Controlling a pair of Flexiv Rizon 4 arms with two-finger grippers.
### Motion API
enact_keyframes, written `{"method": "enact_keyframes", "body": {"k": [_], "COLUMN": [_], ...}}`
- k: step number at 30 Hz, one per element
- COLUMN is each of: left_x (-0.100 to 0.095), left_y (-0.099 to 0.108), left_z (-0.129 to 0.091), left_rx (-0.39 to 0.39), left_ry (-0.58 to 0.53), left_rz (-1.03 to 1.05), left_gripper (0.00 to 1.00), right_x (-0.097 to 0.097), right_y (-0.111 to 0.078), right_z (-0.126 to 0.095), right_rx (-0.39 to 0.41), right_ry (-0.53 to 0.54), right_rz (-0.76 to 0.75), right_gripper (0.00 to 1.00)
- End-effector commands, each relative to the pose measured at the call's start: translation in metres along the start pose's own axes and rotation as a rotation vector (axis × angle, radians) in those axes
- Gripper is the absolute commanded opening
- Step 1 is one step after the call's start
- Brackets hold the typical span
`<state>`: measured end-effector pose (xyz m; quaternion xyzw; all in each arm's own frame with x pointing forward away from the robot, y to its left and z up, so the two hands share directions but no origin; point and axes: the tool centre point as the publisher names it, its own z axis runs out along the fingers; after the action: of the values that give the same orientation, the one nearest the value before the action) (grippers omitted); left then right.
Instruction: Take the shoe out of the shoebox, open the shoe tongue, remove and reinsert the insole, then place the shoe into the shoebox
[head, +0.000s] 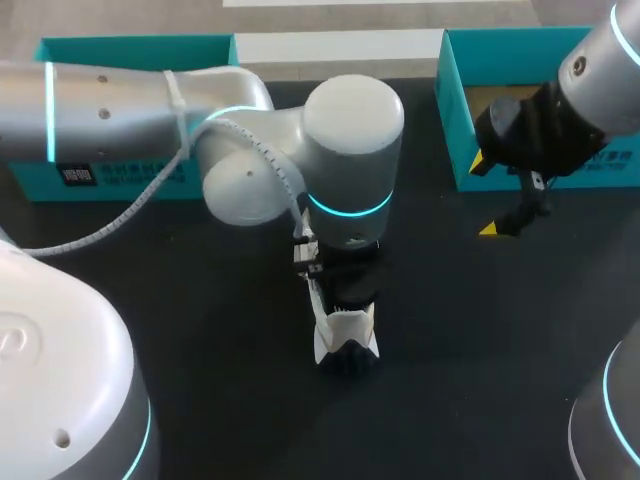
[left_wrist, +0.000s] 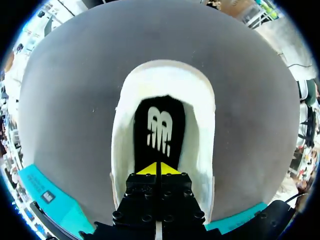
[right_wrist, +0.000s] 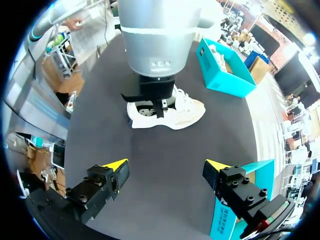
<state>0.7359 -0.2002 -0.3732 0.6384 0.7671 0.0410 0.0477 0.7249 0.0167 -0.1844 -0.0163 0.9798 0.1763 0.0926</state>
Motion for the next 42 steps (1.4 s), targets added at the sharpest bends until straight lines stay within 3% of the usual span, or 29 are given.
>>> {"method": "enact_keyframes", "body": {"k": [1, 4, 8, 9, 10, 11, 12, 21, 33, 42], "left_x": [0.013, 0.011, 0.007, 0.007, 0.006, 0.005, 0.005, 0.011, 0.019, 0.02], "left_y": [0.007, 0.016, 0.018, 0.018, 0.018, 0.018, 0.018, 0.018, 0.022, 0.027], "left_z": [-0.019, -0.018, -0.016, -0.014, -0.011, -0.009, -0.008, -0.024, -0.021, -0.038], "left_rx": [-0.156, -0.21, -0.22, -0.206, -0.207, -0.217, -0.219, -0.163, -0.196, -0.217], "left_ry": [-0.059, -0.055, -0.064, -0.062, -0.058, -0.052, -0.046, -0.045, -0.024, -0.04], "left_rz": [-0.05, -0.062, -0.09, -0.095, -0.092, -0.083, -0.076, -0.032, 0.04, 0.053], "left_gripper": [0.0, 0.0, 0.0, 0.33, 0.57, 0.96, 1.0, 1.0, 1.0, 1.0], "right_x": [-0.001, -0.001, -0.001, -0.001, -0.001, -0.001, -0.001, -0.001, -0.001, -0.001], "right_y": [0.001, 0.001, 0.001, 0.001, 0.001, 0.001, 0.001, 0.001, 0.001, 0.001], "right_z": [0.002, 0.002, 0.002, 0.002, 0.002, 0.002, 0.002, 0.002, 0.002, 0.002], "right_rx": [0.002, 0.002, 0.002, 0.002, 0.002, 0.002, 0.002, 0.002, 0.002, 0.002], "right_ry": [0.001, 0.001, 0.001, 0.001, 0.001, 0.001, 0.001, 0.001, 0.001, 0.001], "right_rz": [0.0, 0.0, 0.0, 0.0, 0.0, 0.0, 0.0, 0.0, 0.0, 0.0], "right_gripper": [1.0, 1.0, 1.0, 1.0, 1.0, 1.0, 1.0, 1.0, 1.0, 1.0]}}
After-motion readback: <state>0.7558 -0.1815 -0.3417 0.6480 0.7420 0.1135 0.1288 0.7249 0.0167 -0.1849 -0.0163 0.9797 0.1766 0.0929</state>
